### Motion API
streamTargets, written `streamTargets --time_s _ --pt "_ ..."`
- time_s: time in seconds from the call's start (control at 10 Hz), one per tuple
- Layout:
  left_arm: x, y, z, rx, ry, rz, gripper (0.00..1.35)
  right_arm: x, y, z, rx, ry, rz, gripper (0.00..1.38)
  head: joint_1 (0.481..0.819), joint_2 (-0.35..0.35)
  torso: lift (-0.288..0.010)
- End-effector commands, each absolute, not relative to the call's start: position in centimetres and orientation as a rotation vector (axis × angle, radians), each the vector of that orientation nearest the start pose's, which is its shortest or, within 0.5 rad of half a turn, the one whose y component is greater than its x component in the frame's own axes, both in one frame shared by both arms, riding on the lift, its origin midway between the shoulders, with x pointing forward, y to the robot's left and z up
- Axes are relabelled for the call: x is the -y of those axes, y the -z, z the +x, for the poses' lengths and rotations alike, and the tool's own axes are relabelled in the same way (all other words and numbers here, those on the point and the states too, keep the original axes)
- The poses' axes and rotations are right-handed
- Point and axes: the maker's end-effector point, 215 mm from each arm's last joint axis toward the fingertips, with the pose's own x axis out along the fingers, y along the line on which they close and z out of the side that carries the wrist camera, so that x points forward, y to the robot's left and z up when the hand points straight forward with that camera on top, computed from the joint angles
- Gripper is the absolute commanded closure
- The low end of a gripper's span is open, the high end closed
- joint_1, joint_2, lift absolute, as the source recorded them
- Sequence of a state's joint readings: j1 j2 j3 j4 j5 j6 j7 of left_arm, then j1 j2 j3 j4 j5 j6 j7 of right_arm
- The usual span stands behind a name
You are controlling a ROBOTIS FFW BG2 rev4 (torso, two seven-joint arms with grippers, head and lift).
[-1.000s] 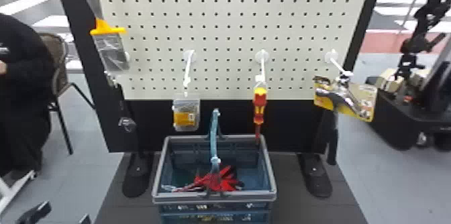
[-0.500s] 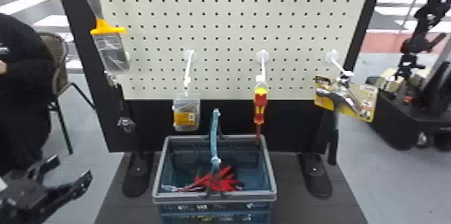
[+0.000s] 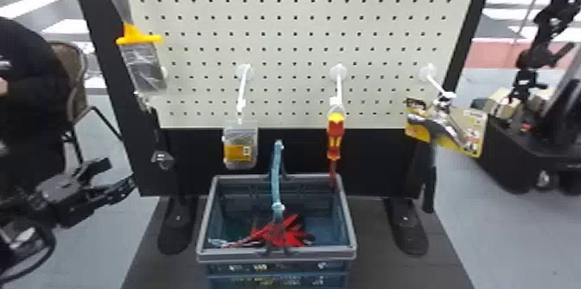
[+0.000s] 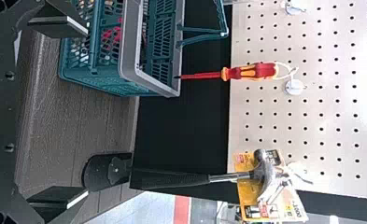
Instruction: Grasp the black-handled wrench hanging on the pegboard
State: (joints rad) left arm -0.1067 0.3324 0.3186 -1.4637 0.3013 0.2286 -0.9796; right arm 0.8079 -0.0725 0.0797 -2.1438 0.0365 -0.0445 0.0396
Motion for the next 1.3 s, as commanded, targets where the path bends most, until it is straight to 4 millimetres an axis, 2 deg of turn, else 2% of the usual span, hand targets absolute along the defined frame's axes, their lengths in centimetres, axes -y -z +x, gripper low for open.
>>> streamTargets --time_s 0.0,0.2,0.4,0.7,0.8,1.0,1.1,1.2 --pt "-32.3 30.4 58.0 -0.106 0.715 -0.122 0.26 17.9 39.5 34.2 -0.192 -0.152 -0.034 0.11 0.549 0.000 -0.100" --pt "-30.4 28.2 60.0 -0.103 0.809 -0.110 0.26 17.7 39.5 34.4 -0.191 -0.161 -0.034 0.11 0.549 0.000 -0.100" --pt "-28.7 26.3 61.0 -0.087 0.881 -0.118 0.26 17.5 39.7 34.4 -0.195 -0.162 -0.031 0.11 0.549 0.000 -0.100" --pt "-26.8 25.1 61.6 -0.085 0.952 -0.159 0.26 17.4 40.1 34.3 -0.204 -0.165 -0.025 0.11 0.549 0.000 -0.100" --pt "-26.4 25.1 61.6 -0.089 0.961 -0.157 0.30 17.4 40.1 34.3 -0.204 -0.164 -0.024 0.11 0.549 0.000 -0.100" --pt "-25.6 26.0 61.5 -0.130 0.975 -0.182 0.96 17.4 40.1 34.3 -0.204 -0.164 -0.024 0.11 0.549 0.000 -0.100" --pt "-25.5 26.5 61.4 -0.144 0.974 -0.173 1.13 17.4 40.1 34.3 -0.204 -0.166 -0.024 0.11 0.549 0.000 -0.100" --pt "-25.2 26.6 61.3 -0.145 0.982 -0.165 1.22 17.4 40.1 34.3 -0.204 -0.166 -0.024 0.11 0.549 0.000 -0.100"
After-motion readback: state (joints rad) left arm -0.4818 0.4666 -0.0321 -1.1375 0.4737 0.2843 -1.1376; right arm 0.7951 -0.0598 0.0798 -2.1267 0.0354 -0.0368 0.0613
